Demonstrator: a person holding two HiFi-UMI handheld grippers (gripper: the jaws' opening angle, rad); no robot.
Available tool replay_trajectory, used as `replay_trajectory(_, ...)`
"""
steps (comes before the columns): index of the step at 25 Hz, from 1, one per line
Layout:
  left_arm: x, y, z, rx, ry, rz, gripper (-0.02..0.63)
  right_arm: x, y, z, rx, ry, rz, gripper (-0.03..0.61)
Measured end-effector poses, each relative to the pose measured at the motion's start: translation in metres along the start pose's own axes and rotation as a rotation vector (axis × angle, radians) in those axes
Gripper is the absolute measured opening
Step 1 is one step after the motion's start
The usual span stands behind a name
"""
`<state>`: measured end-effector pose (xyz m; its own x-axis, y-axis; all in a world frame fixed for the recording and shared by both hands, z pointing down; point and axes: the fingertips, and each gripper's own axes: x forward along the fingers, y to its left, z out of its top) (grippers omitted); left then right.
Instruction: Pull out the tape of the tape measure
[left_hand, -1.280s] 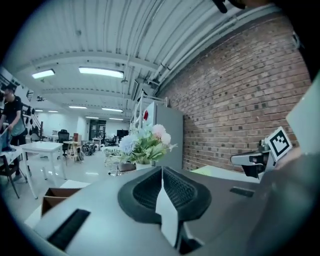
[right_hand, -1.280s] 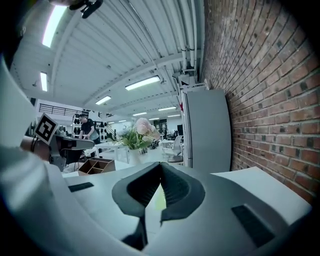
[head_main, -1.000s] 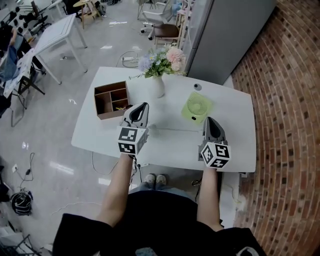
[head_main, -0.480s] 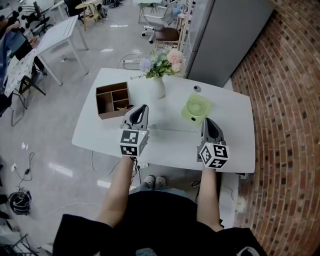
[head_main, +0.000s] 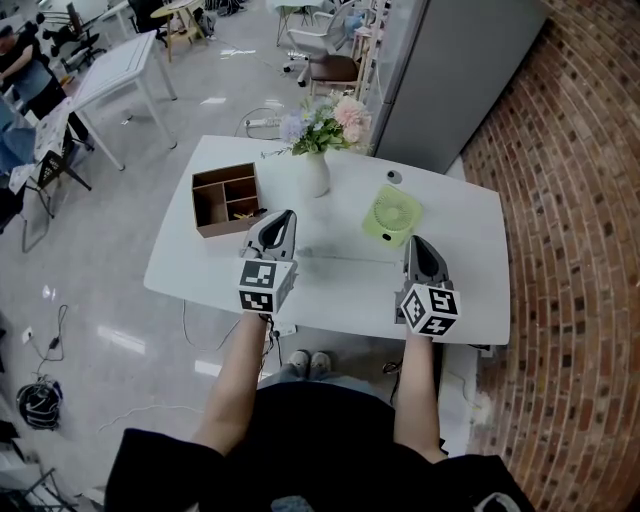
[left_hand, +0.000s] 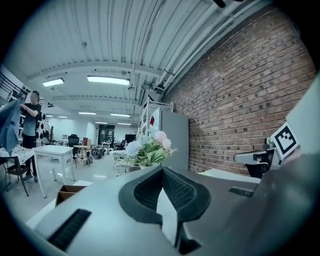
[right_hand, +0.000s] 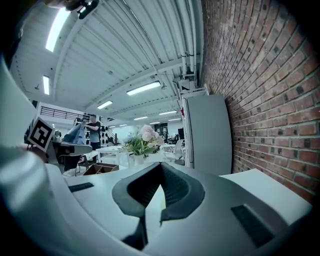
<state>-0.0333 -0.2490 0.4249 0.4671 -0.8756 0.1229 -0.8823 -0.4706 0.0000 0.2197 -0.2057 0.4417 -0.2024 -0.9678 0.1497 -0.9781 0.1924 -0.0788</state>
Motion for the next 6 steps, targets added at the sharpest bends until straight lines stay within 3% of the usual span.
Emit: replay_trajectory(6,-0.0001,-0.0022,-0.0001,0.003,0.004,-0.004,0.021,-0.0016,-0.0008,0.0004,0.003,0.001,-0.001,0.000)
